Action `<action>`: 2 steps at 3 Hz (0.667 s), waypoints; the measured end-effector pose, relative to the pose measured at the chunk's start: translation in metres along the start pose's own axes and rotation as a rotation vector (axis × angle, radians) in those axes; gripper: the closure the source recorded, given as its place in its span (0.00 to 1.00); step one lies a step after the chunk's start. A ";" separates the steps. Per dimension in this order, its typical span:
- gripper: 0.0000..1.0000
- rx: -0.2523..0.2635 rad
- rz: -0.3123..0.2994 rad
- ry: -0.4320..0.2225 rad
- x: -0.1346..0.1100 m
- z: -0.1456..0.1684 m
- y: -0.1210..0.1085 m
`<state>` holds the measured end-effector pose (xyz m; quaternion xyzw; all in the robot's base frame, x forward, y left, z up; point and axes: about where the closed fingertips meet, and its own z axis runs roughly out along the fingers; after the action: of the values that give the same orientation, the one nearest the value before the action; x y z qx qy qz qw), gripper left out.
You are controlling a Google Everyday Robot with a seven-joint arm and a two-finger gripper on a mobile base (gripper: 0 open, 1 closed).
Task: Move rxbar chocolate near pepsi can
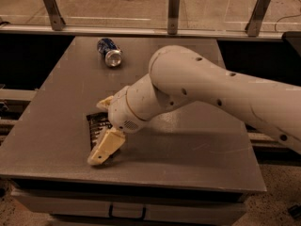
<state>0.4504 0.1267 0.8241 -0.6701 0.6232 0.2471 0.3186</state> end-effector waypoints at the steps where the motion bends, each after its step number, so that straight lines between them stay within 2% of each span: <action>1: 0.41 0.025 -0.007 -0.004 0.010 0.000 -0.002; 2: 0.64 0.029 -0.009 -0.004 0.010 -0.002 -0.004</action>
Offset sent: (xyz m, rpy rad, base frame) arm 0.0191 -0.0257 -0.0021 0.0157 -0.0750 -0.0441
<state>0.4548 0.1184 0.8191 -0.6677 0.6231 0.2379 0.3306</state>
